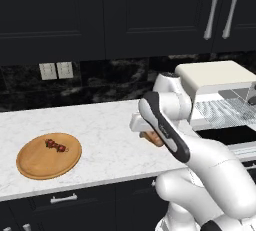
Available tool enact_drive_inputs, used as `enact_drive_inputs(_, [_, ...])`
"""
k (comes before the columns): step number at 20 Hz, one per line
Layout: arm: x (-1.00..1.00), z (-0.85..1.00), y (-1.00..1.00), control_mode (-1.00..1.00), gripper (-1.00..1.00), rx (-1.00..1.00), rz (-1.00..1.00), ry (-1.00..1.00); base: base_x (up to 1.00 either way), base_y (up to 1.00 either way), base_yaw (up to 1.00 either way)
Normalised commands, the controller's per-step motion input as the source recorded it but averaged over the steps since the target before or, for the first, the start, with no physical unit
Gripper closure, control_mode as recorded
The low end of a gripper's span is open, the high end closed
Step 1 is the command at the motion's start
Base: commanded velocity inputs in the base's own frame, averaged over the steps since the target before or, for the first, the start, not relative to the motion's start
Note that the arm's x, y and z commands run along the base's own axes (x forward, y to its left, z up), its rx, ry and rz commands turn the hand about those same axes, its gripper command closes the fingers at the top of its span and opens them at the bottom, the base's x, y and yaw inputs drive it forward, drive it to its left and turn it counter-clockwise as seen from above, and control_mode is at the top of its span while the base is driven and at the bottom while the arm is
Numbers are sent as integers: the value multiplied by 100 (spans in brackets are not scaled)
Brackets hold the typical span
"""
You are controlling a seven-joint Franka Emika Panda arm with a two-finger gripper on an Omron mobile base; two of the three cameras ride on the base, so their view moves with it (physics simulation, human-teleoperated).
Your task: Pick up the kebab skewer and baguette bread, and place them inside the toaster oven. Close the toaster oven door and start by setting the timer.
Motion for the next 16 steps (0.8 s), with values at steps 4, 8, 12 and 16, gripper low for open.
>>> enact_drive_inputs(4, [-16,21,-100,-100,100,-1,-15,-8,0,0,0])
enact_drive_inputs(8, [-16,8,-100,-100,100,-5,-8,-3,0,0,0])
enact_drive_inputs(12, [-14,1,-100,-100,100,-6,-3,0,0,0,0])
enact_drive_inputs(16, [1,0,-100,-100,100,-5,-2,1,0,0,0])
